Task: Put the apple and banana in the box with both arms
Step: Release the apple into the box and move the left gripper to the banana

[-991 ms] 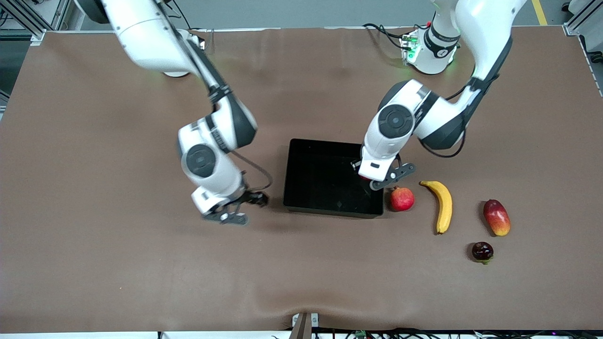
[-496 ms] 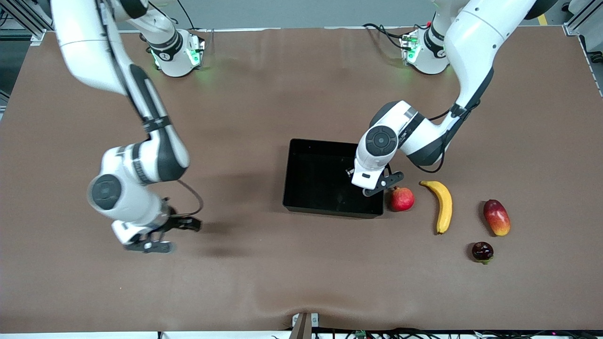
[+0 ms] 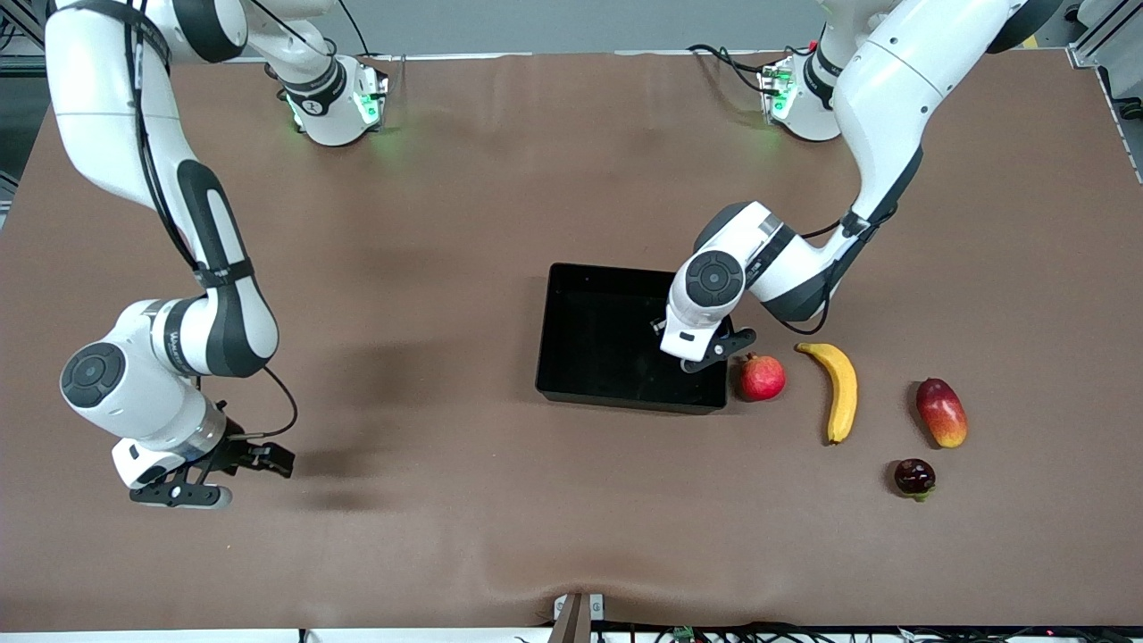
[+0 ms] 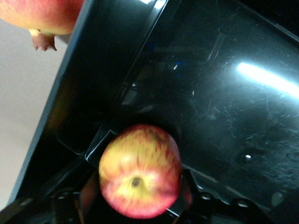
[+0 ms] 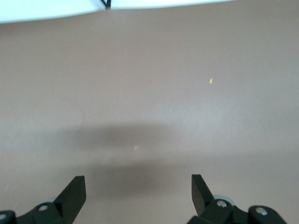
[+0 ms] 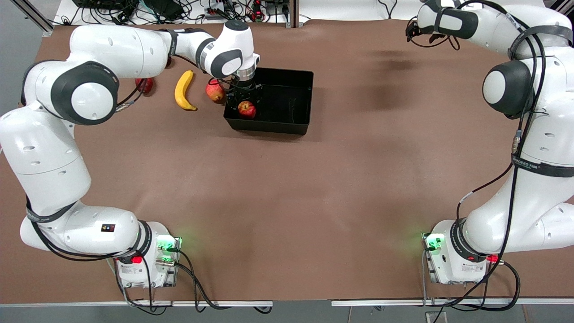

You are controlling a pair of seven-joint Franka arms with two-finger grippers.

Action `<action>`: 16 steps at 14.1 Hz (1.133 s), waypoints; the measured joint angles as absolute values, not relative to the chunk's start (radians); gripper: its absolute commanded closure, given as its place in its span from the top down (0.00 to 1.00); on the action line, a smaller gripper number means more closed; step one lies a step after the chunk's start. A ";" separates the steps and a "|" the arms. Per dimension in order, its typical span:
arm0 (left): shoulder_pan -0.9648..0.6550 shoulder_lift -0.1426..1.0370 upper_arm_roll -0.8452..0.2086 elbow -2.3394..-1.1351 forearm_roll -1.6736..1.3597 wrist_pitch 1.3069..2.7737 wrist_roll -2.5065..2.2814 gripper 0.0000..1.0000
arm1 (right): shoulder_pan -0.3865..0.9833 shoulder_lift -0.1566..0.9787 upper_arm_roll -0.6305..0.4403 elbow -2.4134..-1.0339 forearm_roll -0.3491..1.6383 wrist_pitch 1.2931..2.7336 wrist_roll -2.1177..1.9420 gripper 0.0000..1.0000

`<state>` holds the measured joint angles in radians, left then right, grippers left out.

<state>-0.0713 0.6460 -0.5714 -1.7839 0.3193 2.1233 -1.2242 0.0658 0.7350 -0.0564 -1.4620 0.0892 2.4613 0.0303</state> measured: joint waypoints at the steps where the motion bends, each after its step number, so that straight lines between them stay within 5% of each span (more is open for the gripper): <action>1: -0.071 0.646 -0.571 -1.779 0.319 2.123 -1.224 1.00 | 0.066 0.747 -0.055 -1.462 0.089 2.491 0.030 1.00; 5: -0.058 0.615 -0.571 -1.723 0.319 2.092 -1.225 1.00 | 0.058 0.761 -0.055 -1.464 0.089 2.506 0.030 1.00; 10: 0.032 0.481 -0.569 -1.602 0.319 1.882 -1.099 1.00 | 0.044 0.762 -0.055 -1.482 0.089 2.506 0.030 1.00; 16: 0.326 0.518 -0.559 -1.674 0.321 1.925 -0.779 1.00 | 0.027 0.758 -0.056 -1.532 0.089 2.505 -0.025 1.00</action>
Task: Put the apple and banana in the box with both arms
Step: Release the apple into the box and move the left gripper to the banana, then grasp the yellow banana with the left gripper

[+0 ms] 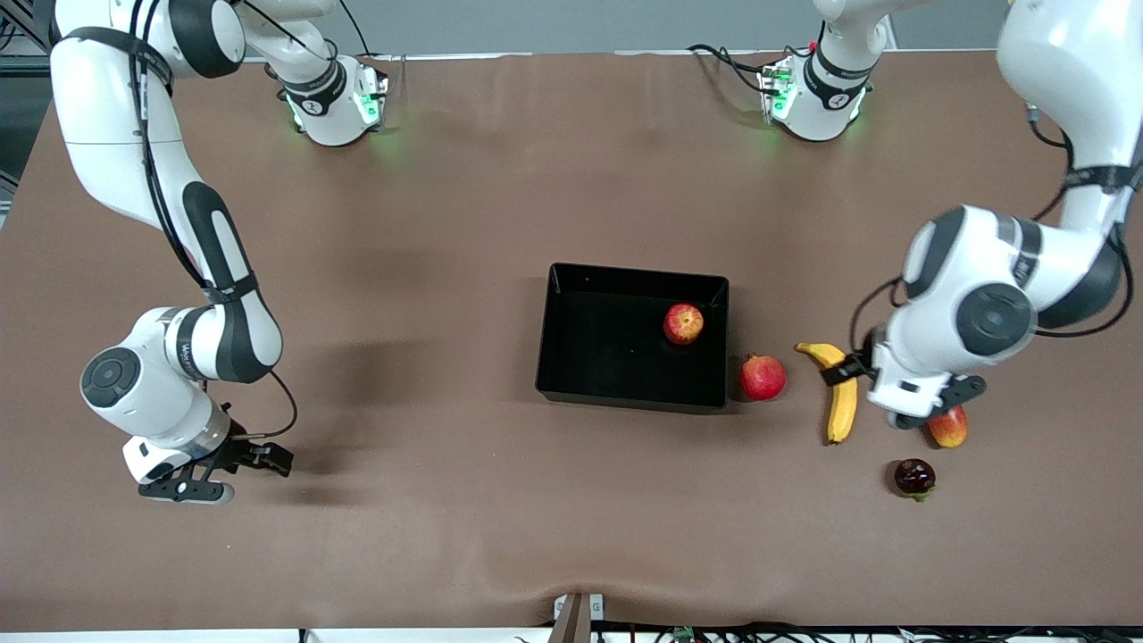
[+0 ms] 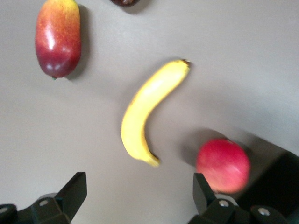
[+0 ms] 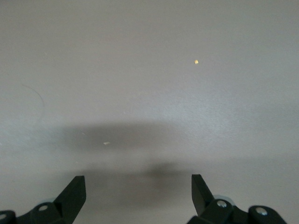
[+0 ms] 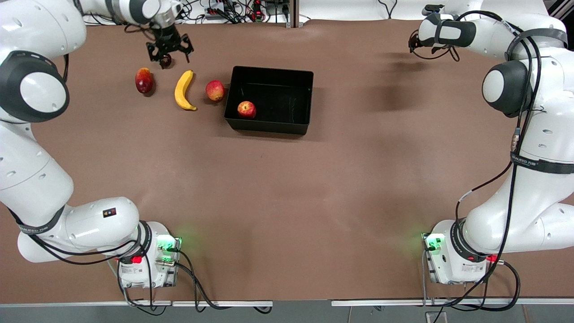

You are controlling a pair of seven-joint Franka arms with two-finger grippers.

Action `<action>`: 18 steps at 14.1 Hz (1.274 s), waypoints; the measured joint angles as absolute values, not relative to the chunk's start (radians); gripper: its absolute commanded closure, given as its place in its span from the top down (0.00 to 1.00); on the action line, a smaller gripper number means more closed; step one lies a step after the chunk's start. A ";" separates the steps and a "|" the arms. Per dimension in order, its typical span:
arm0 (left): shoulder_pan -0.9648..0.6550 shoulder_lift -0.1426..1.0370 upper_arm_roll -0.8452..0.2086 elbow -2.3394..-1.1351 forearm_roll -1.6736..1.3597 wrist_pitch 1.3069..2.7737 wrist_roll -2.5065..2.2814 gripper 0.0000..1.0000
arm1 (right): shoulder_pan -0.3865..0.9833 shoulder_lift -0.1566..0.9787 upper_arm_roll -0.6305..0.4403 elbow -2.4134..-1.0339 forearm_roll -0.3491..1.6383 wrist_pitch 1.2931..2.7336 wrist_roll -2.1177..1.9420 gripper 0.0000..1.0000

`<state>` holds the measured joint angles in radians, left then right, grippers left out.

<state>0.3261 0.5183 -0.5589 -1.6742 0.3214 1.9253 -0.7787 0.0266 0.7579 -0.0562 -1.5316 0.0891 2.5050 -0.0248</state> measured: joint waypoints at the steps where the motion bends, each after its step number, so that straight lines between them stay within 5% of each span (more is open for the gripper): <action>1: 0.337 0.540 -0.558 -1.706 0.335 1.974 -0.777 1.00 | 0.018 0.752 -0.056 -1.540 0.089 2.505 -0.042 1.00; 5: 0.365 0.611 -0.556 -1.834 0.456 2.140 -0.790 0.92 | 0.006 0.692 -0.055 -1.611 0.089 2.496 -0.068 1.00; 7: 0.391 0.633 -0.555 -1.865 0.482 2.171 -0.789 0.76 | 0.006 0.662 -0.053 -1.651 0.089 2.485 -0.069 1.00; 10: 0.404 0.656 -0.555 -1.873 0.510 2.177 -0.789 0.00 | 0.005 0.614 -0.053 -1.682 0.089 2.411 -0.070 1.00; 18: 0.413 0.555 -0.607 -1.844 0.508 2.126 -0.794 0.00 | -0.023 0.414 -0.055 -1.689 0.089 2.046 -0.072 1.00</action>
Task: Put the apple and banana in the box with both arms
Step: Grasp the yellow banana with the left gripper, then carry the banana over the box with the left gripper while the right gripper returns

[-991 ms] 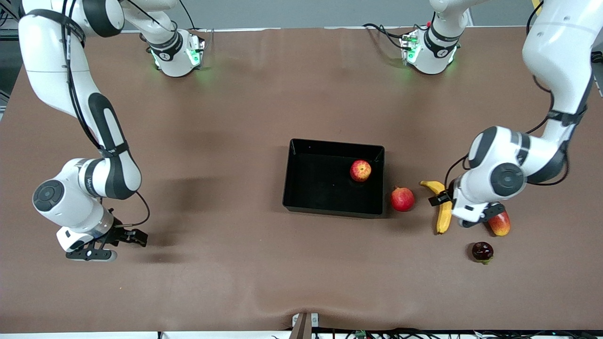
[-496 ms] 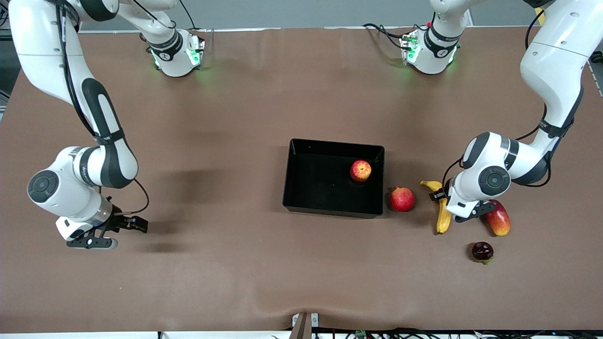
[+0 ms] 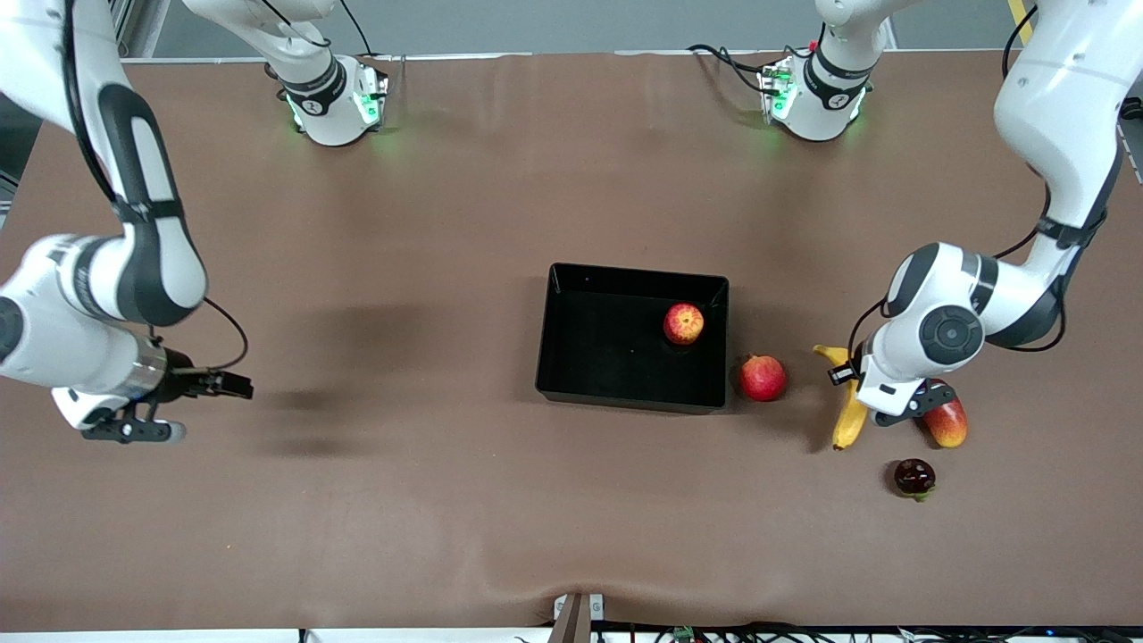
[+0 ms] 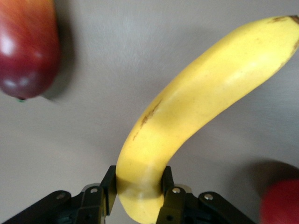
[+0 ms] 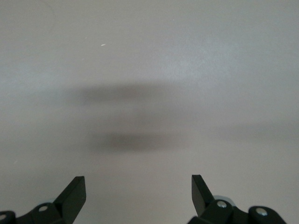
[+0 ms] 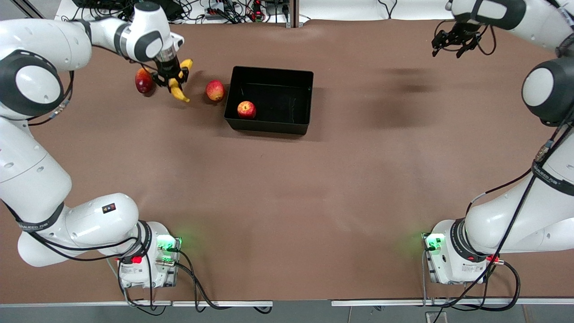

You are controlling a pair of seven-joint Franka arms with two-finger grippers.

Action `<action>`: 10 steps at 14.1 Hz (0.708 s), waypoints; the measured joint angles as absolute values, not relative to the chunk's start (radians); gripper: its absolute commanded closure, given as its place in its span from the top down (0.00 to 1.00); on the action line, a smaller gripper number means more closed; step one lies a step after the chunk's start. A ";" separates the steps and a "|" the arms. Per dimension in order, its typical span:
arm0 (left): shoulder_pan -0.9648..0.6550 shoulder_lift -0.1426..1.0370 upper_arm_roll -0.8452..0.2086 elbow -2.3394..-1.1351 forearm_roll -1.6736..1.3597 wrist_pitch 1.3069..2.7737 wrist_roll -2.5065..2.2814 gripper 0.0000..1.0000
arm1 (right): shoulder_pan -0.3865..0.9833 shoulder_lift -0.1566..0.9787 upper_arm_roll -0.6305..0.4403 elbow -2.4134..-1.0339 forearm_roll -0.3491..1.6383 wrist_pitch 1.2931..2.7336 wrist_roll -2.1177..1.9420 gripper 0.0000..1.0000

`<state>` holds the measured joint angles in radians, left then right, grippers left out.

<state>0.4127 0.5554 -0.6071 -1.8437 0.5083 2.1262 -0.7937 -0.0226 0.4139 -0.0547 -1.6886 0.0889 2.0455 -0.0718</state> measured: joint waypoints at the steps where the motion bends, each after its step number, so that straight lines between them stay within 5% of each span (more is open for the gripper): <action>1: 0.412 0.521 -0.634 -1.833 0.495 2.093 -0.804 0.00 | -0.023 0.389 -0.054 -1.689 0.089 2.016 -0.072 1.00; 5: 0.403 0.433 -0.770 -1.775 0.404 1.970 -0.900 0.00 | -0.023 0.303 -0.052 -1.683 0.089 1.938 -0.072 1.00; 10: 0.233 0.477 -0.826 -1.738 0.387 1.962 -1.204 0.00 | -0.023 0.250 -0.053 -1.573 0.087 1.736 -0.071 1.00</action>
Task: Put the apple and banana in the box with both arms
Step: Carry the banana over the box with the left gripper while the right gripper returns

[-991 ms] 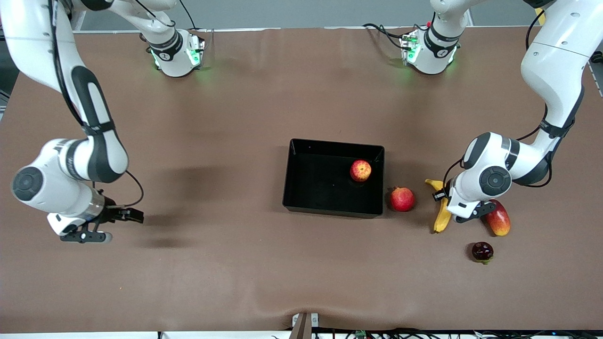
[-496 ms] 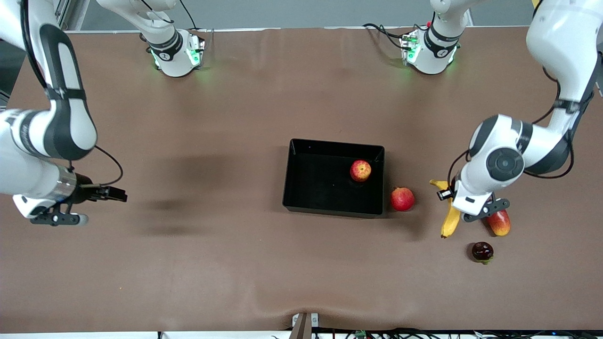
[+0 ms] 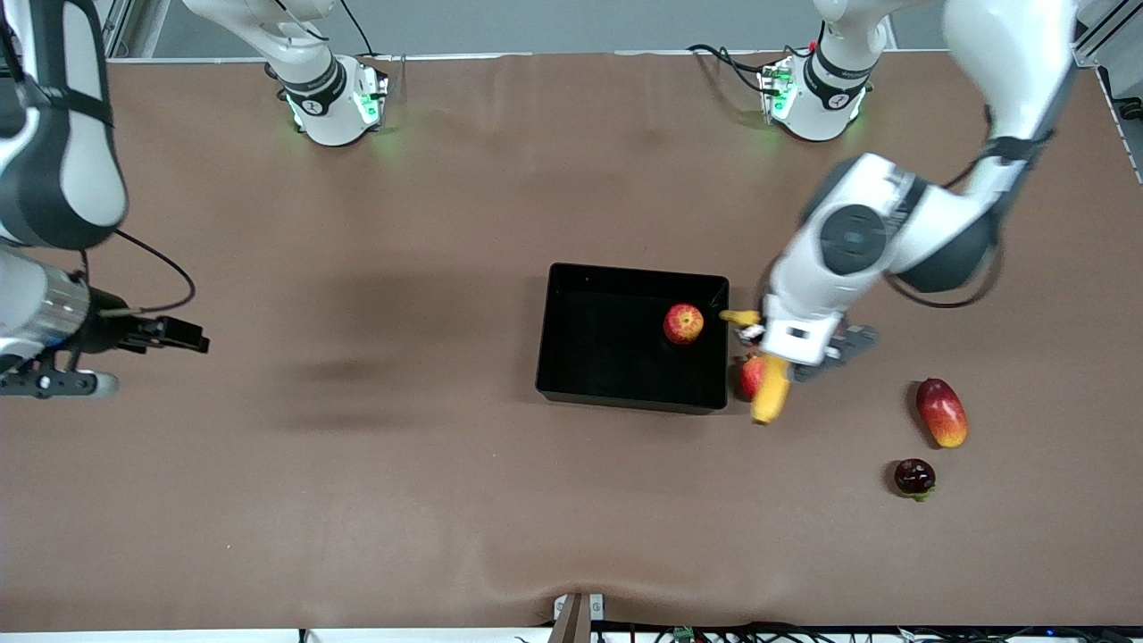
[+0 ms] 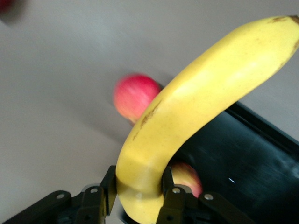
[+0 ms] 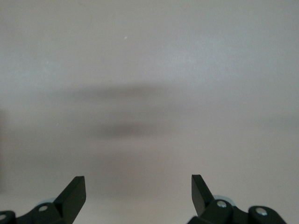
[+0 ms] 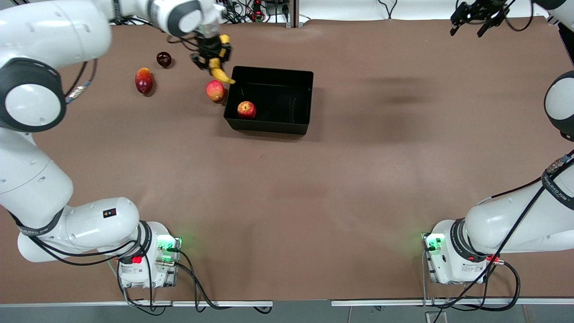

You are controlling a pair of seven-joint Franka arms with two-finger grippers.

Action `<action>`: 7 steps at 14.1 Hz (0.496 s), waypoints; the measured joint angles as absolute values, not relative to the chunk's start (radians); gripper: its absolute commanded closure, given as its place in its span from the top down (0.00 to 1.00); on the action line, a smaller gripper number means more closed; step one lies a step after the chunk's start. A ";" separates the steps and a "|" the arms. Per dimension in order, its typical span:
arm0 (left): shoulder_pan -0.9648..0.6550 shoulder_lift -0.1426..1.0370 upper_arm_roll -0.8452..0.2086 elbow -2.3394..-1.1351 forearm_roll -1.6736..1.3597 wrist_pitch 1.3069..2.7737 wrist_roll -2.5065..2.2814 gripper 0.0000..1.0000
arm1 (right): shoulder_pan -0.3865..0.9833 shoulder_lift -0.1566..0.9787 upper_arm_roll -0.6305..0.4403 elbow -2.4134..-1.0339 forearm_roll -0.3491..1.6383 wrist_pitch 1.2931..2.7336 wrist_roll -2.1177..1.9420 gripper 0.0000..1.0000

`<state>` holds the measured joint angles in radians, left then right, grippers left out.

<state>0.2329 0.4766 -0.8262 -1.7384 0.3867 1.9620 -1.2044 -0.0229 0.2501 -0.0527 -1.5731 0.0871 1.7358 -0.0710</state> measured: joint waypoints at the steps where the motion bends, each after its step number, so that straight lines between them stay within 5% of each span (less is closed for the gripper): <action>1: 0.184 0.500 -0.827 -1.721 0.387 1.962 -1.244 0.00 | -0.023 0.235 -0.053 -1.549 0.087 1.693 -0.071 1.00; 7: -0.105 0.634 -0.733 -1.616 0.389 1.964 -1.309 0.00 | -0.030 0.098 -0.055 -1.524 0.062 1.549 -0.066 1.00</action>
